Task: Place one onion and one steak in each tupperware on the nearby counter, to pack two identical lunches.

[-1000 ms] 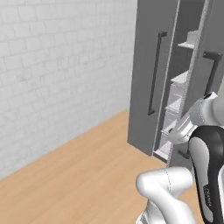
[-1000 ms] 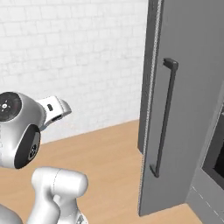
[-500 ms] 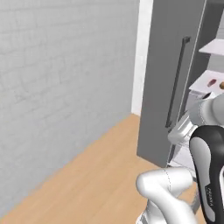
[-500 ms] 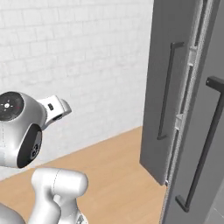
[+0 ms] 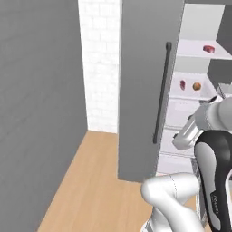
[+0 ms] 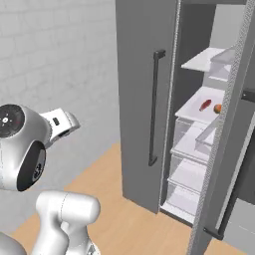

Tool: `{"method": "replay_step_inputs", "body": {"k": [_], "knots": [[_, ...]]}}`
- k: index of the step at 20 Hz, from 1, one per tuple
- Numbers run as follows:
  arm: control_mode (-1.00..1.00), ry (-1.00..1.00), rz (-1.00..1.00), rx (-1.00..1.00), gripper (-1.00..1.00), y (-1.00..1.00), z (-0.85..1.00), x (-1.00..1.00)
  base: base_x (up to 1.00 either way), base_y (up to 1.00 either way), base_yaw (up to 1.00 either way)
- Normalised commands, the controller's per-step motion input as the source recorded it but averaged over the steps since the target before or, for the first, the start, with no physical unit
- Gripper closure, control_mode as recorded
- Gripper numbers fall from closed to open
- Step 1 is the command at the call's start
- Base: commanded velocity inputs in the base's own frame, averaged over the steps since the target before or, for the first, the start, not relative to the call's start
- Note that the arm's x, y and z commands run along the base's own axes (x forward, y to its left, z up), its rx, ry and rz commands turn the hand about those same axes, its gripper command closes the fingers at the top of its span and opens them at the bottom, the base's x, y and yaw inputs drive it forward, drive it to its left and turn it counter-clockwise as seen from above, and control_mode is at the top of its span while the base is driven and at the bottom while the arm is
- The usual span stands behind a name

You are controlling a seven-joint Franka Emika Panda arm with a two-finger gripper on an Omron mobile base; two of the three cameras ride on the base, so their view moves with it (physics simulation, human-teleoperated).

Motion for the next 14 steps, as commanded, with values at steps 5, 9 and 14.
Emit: {"method": "replay_step_inputs", "body": {"k": [5,9,14], "knots": [[1.00,0.00,0.00,0.00,-1.00,0.00,0.00,0.00,0.94,0.04,-0.66],[1.00,0.00,0.00,0.00,-1.00,0.00,0.00,0.00,0.72,0.11,-0.55],[1.00,0.00,0.00,0.00,-1.00,0.00,0.00,0.00,0.36,0.36,-0.38]]}}
